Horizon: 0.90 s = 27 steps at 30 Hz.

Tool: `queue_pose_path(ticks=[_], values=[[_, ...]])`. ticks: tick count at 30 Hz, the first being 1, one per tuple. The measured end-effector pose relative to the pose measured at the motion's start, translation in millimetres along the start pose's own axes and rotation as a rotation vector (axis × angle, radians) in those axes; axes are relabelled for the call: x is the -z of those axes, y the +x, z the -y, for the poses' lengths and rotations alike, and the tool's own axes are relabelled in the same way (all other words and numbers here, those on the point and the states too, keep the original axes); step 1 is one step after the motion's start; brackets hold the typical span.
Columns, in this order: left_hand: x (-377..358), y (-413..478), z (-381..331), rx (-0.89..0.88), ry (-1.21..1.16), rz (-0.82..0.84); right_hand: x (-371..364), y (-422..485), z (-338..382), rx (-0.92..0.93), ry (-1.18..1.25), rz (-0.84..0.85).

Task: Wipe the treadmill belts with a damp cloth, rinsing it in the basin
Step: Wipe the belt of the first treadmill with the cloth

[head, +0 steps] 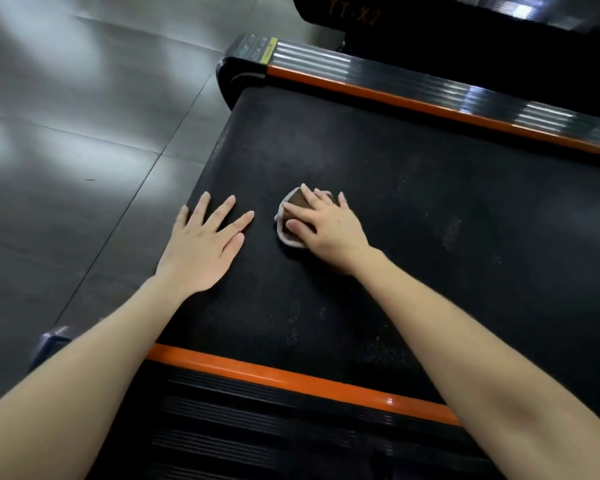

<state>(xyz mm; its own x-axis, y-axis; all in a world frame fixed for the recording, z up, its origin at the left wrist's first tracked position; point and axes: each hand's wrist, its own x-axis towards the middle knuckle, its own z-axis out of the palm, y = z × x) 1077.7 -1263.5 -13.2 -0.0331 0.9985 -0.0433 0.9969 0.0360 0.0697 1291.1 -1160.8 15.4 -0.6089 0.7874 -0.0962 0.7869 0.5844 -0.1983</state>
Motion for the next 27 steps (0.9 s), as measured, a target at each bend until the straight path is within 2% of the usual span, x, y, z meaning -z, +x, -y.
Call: queue_pose_path(ticks=[2,5,8,10,16,21,23,25,27], values=[[0.7,-1.1,0.2,-0.014,-0.020,-0.018,-9.1,-16.1,24.6,0.036,-0.030,0.001],[6.8,2.2,0.9,-0.001,-0.094,0.010,-21.2,-58.7,48.9,0.205,-0.056,-0.017],[13.3,15.3,0.5,0.018,-0.063,0.006,-23.9,-77.3,41.6,0.351,-0.067,-0.026],[15.2,31.1,1.5,0.009,0.006,0.025,-21.6,-63.0,29.4,0.373,-0.083,-0.007],[13.4,98.2,-1.8,0.048,-0.013,0.023,-7.1,21.5,-7.5,0.043,-0.069,-0.078],[3.5,106.7,-0.1,0.049,-0.056,-0.019,15.8,103.0,-67.1,-0.271,-0.023,-0.106],[2.5,105.8,0.1,0.061,-0.062,-0.031,19.8,120.1,-71.5,-0.325,0.024,-0.100],[0.9,107.3,0.2,0.058,-0.072,-0.034,15.6,104.1,-52.5,-0.194,0.029,-0.117],[-0.6,107.9,0.8,0.055,-0.077,-0.052,2.3,61.2,-21.5,0.110,-0.010,-0.170]])
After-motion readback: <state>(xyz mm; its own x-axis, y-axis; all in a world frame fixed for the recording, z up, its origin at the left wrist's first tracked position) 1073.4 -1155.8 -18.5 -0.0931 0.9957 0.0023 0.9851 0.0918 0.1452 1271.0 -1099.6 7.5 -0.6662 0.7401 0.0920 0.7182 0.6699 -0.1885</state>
